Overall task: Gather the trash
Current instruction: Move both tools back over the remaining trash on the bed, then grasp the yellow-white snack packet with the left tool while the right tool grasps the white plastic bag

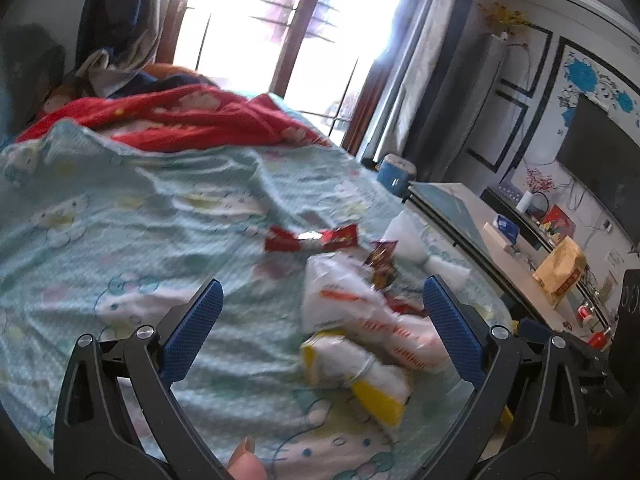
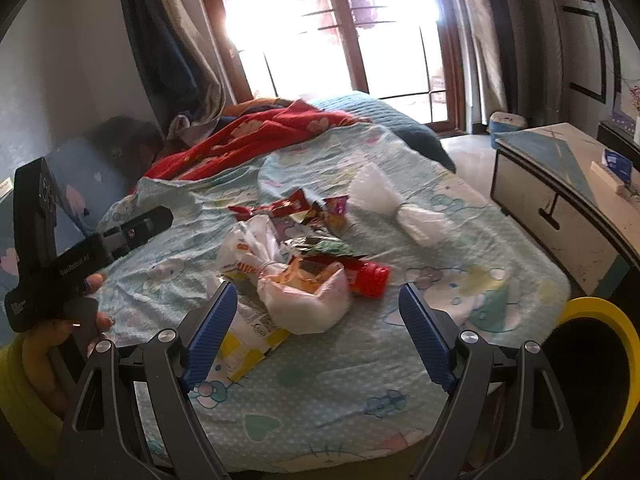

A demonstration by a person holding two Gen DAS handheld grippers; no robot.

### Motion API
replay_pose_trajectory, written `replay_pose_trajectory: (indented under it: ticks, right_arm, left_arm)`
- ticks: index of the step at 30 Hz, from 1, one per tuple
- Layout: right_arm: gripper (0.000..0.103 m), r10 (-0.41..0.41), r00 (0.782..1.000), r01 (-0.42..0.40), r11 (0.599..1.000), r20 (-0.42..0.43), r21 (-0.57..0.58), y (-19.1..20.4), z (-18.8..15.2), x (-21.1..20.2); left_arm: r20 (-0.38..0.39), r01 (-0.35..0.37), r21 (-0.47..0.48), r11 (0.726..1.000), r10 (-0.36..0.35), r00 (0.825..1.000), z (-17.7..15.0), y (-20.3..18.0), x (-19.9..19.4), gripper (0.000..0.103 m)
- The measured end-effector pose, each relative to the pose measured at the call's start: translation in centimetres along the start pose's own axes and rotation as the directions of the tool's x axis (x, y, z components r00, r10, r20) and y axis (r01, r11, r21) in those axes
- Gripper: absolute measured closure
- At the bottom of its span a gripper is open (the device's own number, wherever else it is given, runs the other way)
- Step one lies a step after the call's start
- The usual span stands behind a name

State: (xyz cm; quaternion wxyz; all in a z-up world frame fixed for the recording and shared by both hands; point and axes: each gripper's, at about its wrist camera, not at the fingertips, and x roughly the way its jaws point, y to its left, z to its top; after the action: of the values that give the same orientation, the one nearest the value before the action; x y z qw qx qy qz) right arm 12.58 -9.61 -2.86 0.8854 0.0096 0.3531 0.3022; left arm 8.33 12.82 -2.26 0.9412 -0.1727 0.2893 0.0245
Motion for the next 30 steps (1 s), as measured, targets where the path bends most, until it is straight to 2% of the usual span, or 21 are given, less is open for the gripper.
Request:
replay_pose_trajectory:
  ticks: [5, 10, 17, 21, 30]
  right_arm:
    - [0.023, 0.011, 1.000, -0.012, 1.000, -0.020, -0.018, 0.5, 0.2, 1.5]
    - [0.023, 0.014, 0.999, -0.015, 1.000, -0.045, -0.023, 0.5, 0.1, 2.9]
    - [0.023, 0.017, 0.997, -0.019, 0.999, -0.076, -0.027, 0.3, -0.1, 4.9]
    - [0.023, 0.031, 0.996, -0.032, 0.999, -0.089, -0.018, 0.0, -0.2, 5.8]
    - [0.038, 0.086, 0.989, -0.083, 0.996, -0.122, 0.025, -0.6, -0.4, 7.2]
  left_arm:
    - [-0.052, 0.014, -0.037, 0.999, -0.016, 0.999, -1.0, 1.4, 0.3, 0.011]
    - [-0.113, 0.058, -0.081, 0.995, -0.067, 0.991, -2.1, 2.0, 1.5, 0.012]
    - [-0.172, 0.121, -0.125, 0.985, -0.141, 0.975, -3.1, 2.1, 3.4, 0.023]
    - [-0.198, 0.173, -0.187, 0.967, -0.209, 0.958, -3.3, 2.4, 4.4, 0.030]
    - [-0.239, 0.218, -0.219, 0.951, -0.269, 0.933, -3.8, 2.0, 5.4, 0.040]
